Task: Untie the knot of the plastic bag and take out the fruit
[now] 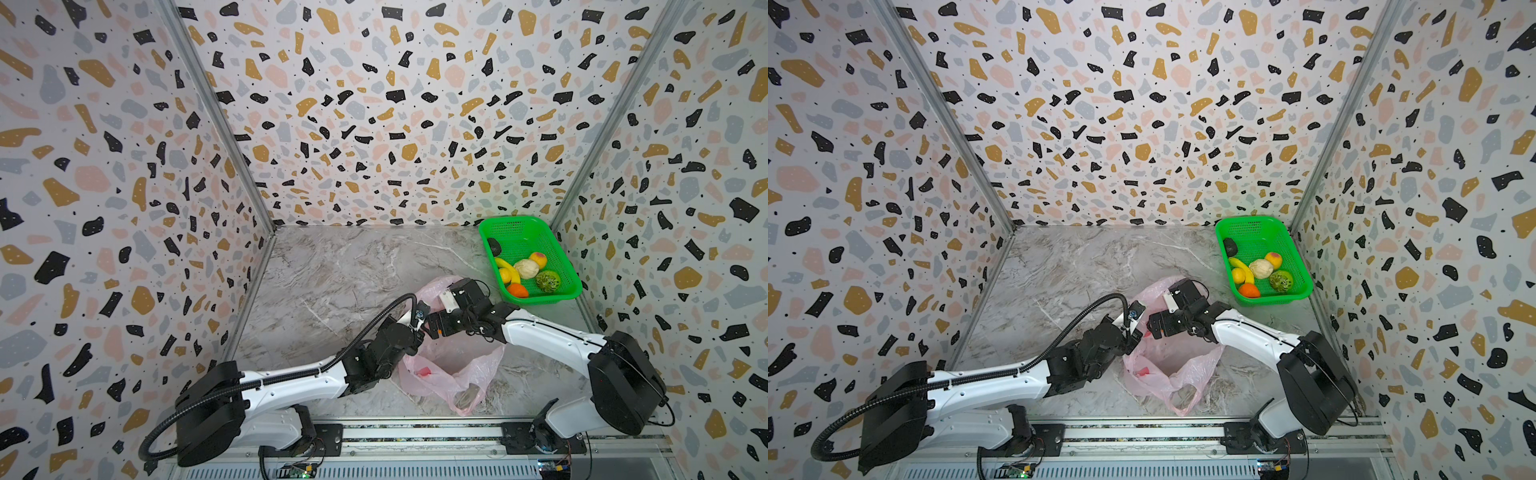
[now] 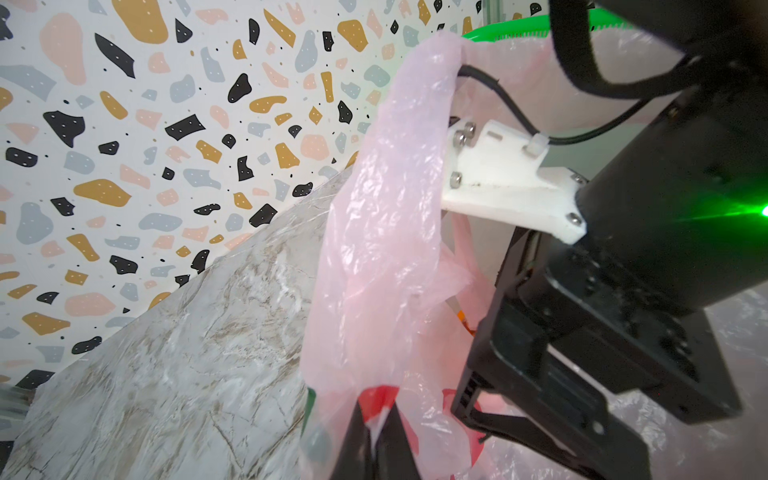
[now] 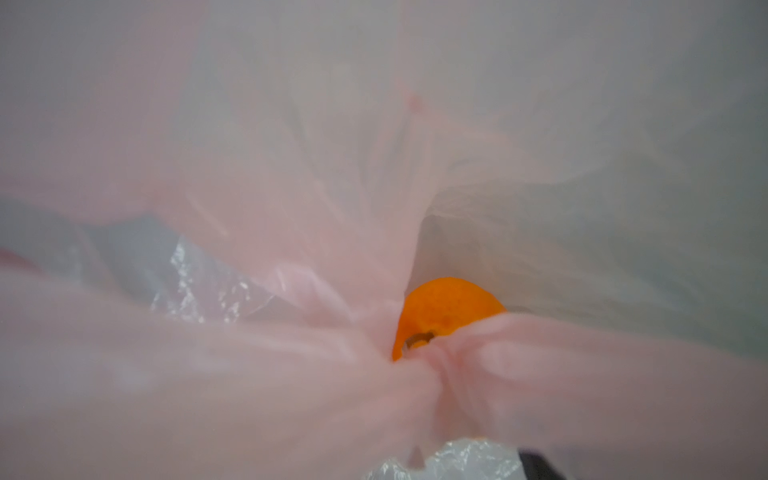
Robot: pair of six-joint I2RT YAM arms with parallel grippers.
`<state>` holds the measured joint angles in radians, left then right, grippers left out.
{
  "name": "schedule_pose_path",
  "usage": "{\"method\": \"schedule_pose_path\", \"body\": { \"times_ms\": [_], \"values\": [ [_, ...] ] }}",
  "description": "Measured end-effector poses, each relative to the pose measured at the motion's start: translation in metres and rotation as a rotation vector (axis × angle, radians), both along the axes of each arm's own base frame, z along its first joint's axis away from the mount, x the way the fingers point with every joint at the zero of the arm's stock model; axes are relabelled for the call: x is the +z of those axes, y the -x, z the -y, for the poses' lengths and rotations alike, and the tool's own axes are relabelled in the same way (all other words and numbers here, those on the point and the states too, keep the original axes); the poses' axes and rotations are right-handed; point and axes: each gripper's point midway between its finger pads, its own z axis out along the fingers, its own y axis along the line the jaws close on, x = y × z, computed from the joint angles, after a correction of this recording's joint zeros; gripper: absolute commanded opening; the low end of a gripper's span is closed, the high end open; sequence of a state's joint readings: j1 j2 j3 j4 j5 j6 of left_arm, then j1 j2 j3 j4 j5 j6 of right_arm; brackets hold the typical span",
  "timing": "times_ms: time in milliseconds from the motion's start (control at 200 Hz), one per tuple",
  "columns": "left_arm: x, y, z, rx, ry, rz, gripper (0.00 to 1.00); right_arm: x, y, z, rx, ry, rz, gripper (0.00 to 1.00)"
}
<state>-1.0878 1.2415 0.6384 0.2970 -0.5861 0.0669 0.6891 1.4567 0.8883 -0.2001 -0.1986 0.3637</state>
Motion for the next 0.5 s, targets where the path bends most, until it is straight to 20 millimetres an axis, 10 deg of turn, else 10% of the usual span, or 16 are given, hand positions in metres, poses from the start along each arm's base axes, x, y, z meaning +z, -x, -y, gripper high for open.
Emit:
{"method": "schedule_pose_path", "body": {
  "times_ms": [496],
  "values": [
    [0.014, -0.008, -0.008, 0.069, 0.004, 0.033, 0.0, -0.006, 0.02, 0.044, -0.02, 0.03, -0.01, 1.0]
  ]
}}
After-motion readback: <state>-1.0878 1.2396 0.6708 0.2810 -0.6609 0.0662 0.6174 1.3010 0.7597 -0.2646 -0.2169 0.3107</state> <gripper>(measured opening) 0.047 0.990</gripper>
